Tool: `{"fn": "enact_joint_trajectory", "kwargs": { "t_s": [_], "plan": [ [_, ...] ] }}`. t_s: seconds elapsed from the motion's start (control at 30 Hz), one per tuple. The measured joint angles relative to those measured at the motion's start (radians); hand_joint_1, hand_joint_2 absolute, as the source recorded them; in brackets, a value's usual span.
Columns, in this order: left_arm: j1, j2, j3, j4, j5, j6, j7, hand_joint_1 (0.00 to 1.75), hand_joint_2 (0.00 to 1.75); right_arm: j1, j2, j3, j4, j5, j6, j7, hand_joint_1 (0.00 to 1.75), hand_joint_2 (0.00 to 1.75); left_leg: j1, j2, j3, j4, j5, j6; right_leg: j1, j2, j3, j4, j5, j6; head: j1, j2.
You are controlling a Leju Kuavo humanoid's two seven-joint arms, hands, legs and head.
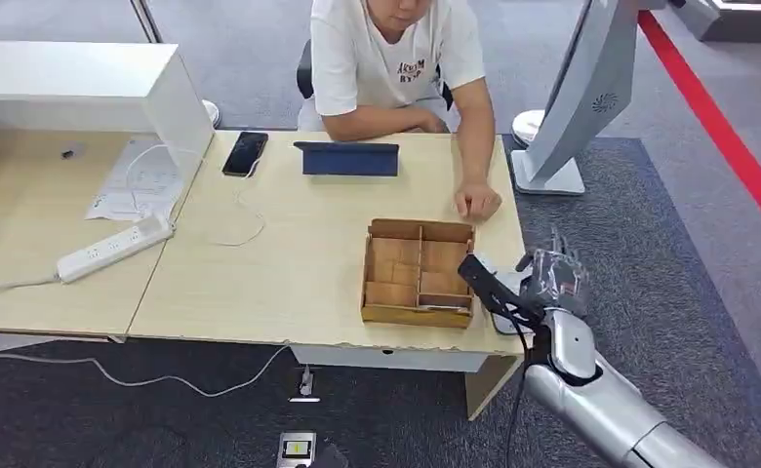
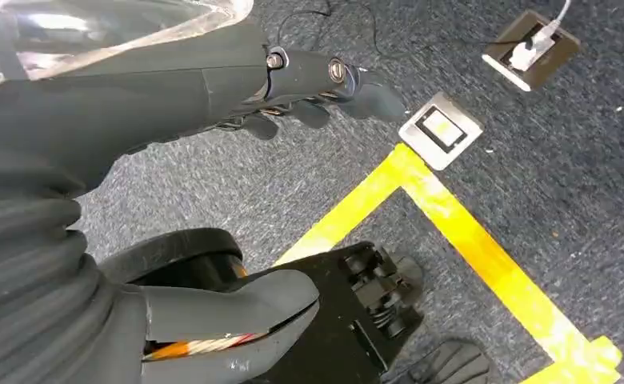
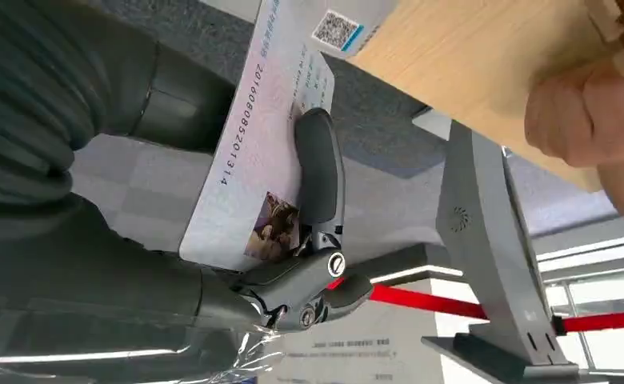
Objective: Pass the card to the sensor for recognition and then transmit it.
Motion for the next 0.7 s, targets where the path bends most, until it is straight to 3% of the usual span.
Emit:
{"fn": "enact_joint_trajectory", "kwargs": {
  "t_s": [0.37,0.7],
  "plan": [
    [0.019,0.001,0.000,-0.003,0.052,0.036,-0.052,0.00,1.75,-0.009,0.017,0.068,0.061,-0.087,-0.007,-0.003,1.75,1.75,0.000,0.000,0.000,0.000,0.000,0.000,0.000,0.000,0.000,0.000,0.000,0.000,0.000,0.000],
    [0.019,0.001,0.000,-0.003,0.065,0.038,-0.056,0.00,1.75,-0.009,0.019,0.086,0.075,-0.101,-0.009,-0.001,1.75,1.75,0.000,0.000,0.000,0.000,0.000,0.000,0.000,0.000,0.000,0.000,0.000,0.000,0.000,0.000]
  ]
}}
